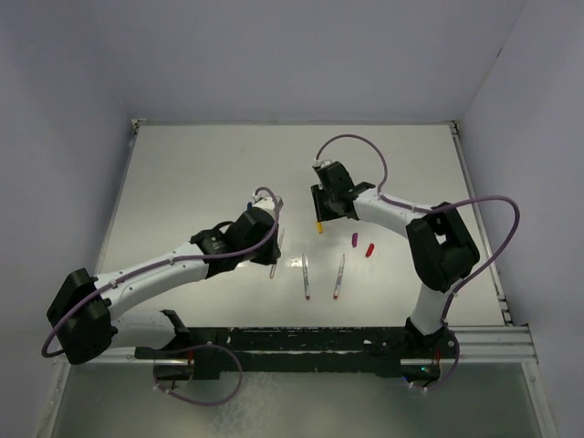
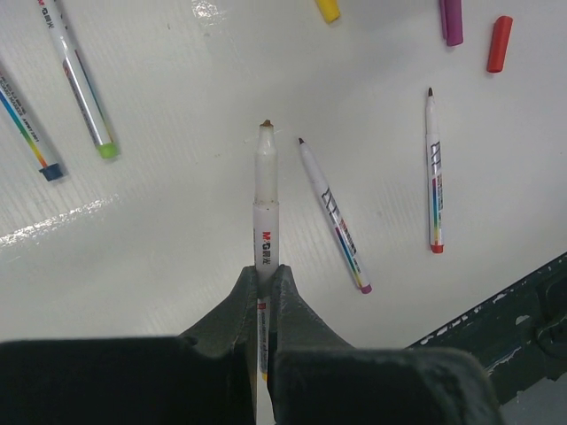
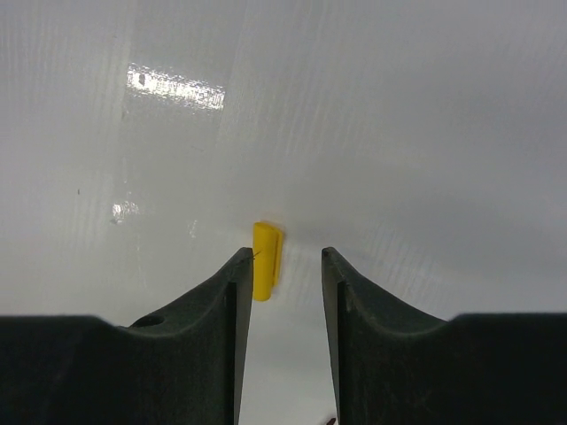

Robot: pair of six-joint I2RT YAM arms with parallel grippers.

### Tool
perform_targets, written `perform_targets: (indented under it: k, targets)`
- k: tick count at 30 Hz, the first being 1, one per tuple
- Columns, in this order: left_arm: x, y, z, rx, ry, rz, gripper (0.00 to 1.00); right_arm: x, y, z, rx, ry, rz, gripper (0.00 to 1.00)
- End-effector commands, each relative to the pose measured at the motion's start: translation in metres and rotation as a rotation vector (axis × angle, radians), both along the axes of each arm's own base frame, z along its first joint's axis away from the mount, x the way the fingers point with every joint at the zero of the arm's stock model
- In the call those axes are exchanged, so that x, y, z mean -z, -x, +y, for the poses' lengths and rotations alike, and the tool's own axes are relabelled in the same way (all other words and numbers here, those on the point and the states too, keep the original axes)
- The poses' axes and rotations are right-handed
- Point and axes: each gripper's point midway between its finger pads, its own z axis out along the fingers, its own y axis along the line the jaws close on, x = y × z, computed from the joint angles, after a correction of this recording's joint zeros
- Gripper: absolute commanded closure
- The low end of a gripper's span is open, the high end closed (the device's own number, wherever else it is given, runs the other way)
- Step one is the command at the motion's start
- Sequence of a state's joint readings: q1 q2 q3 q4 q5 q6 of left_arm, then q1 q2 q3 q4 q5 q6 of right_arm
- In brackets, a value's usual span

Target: Insert the pens into the pen caps

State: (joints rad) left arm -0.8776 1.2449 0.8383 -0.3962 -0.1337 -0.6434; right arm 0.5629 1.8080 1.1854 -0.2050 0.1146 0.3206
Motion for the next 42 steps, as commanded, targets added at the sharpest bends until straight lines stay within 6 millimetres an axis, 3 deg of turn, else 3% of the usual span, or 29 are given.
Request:
perform_targets:
  k: [1,16,35,42]
  targets:
    - [-0.013,-0.008,-0.009,-0.006,0.06,-0.048,1.0,-0.009,-0.007,0.014,-0.051,-0.015,-0.024,0.6]
    - [-0.007,-0.007,-0.005,-0.02,0.055,-0.046,1.0,0.014,0.006,0.022,-0.064,0.015,0.039,0.61]
    - [-0.001,-0.004,-0.002,-0.026,0.054,-0.031,1.0,0.045,0.019,0.011,-0.015,0.059,0.108,0.62]
    - [0.0,-0.005,0.0,-0.037,0.049,-0.037,1.0,0.047,0.027,0.002,0.003,0.091,0.136,0.69]
